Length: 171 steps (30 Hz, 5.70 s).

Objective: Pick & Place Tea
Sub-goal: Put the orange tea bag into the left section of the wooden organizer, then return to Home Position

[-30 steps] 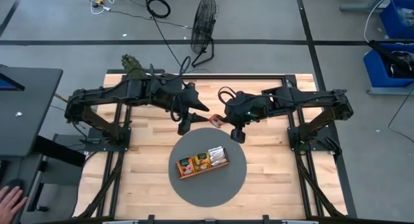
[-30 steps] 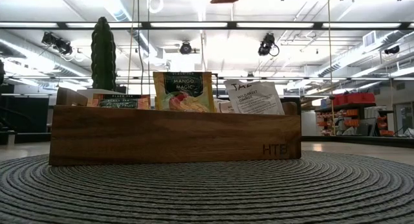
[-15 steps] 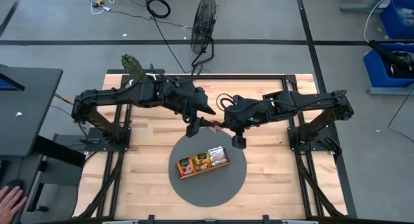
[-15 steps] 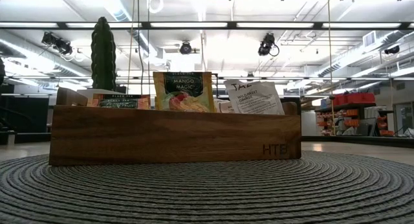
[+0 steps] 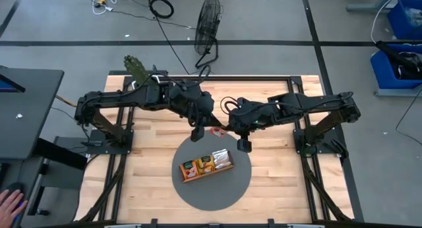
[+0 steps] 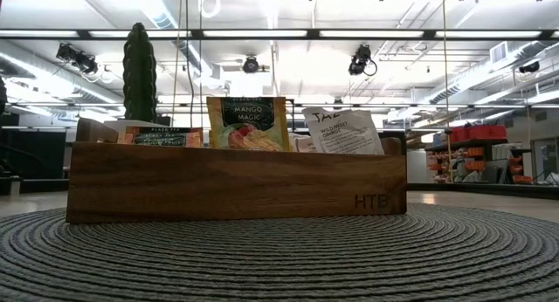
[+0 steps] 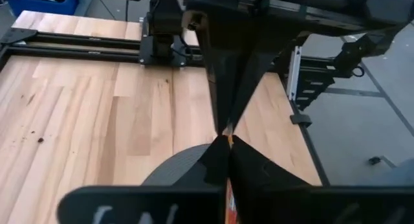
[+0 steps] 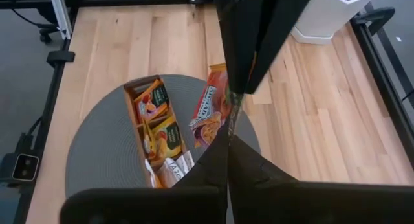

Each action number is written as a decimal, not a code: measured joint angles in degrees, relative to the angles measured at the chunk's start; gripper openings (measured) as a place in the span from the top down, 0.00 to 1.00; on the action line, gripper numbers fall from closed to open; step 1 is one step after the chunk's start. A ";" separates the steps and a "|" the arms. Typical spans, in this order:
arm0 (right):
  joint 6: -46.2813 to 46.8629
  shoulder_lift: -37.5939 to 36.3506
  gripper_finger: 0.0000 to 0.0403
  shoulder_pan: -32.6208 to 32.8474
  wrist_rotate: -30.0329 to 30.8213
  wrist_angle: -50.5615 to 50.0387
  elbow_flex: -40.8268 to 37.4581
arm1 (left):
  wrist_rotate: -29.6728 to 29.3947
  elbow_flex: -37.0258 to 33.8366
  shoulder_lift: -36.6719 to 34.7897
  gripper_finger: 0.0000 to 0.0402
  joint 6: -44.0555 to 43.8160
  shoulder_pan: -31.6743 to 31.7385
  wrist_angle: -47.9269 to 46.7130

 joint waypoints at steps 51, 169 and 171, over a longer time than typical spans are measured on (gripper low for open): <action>2.75 -5.95 0.52 -0.02 16.51 1.22 -0.04 | -55.01 -10.59 -10.75 1.00 -21.08 -35.18 8.31; 3.03 -17.48 1.00 3.66 7.90 75.72 -54.64 | -34.75 -64.67 -30.68 1.00 -9.68 -19.12 59.69; 4.82 -19.62 1.00 3.11 4.77 78.52 -59.98 | -31.63 -64.67 -30.44 1.00 -10.06 -15.97 56.76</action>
